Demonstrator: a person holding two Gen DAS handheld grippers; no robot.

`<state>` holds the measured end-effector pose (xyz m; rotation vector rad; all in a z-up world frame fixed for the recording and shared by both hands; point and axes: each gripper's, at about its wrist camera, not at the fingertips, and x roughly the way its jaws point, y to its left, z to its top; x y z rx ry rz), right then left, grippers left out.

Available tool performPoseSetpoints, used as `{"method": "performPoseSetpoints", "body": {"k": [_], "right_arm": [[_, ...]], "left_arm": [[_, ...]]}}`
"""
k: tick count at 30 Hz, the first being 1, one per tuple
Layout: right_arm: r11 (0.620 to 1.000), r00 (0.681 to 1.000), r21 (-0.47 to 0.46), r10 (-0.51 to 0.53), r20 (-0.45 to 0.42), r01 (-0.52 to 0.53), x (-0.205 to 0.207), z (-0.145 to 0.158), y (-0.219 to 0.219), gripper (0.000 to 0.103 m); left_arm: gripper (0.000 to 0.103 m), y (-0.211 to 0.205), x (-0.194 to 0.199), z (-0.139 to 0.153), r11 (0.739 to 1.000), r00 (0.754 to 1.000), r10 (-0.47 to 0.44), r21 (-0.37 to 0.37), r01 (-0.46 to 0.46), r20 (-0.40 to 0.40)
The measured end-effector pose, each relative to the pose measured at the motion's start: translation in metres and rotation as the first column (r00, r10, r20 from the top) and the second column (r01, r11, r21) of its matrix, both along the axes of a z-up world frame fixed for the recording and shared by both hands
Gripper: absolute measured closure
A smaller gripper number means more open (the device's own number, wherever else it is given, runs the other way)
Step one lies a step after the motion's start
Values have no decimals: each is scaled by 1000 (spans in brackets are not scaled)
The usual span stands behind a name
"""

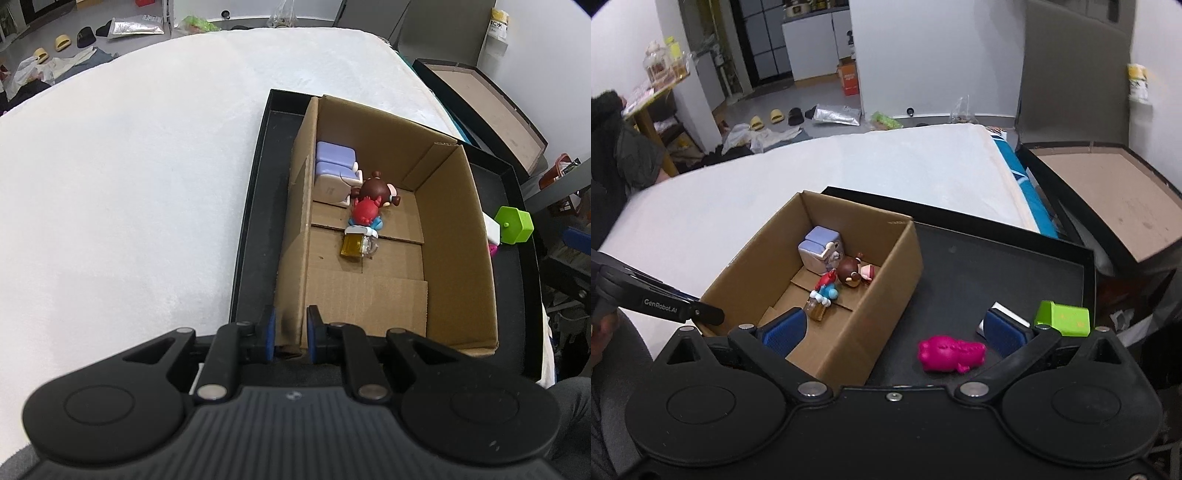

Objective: Organize rigid objects
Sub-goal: 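Move the right tool over the tray to the green hexagonal cup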

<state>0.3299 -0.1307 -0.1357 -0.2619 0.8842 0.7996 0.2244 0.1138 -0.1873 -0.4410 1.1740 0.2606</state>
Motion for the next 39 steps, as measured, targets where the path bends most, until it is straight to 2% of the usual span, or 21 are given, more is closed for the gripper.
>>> {"method": "performPoseSetpoints", "body": {"k": [4,9,17,21,28,34,39], "right_arm": [[999,999,32,-25,-32,26,4,-3,-18,0],[997,996,25,-75,-58,76,9,-9,-36,0],[988,988,32,-151,-14,151,15,-13,-67,0],[985,986,43,-167,-22,167,21,-14,-79,0],[985,985,21,-172,-30,173,29,-18,-87,0],[976,973,28,-213,-88,216,42,-27,-92,0],[972,968,25,-230,-102,234,49,-33,-90,0]], "left_arm": [[89,-2,-1,2,1000,1000,-1,12,1,2],[89,-5,1,2,1000,1000,-1,31,2,-12],[89,-6,4,2,999,1000,5,49,-4,-28],[89,-7,5,2,999,999,8,54,-7,-34],[89,-9,6,2,998,999,8,58,-6,-39],[89,-7,6,1,999,999,10,48,-8,-38],[89,-5,6,0,999,999,8,39,-7,-34]]}}
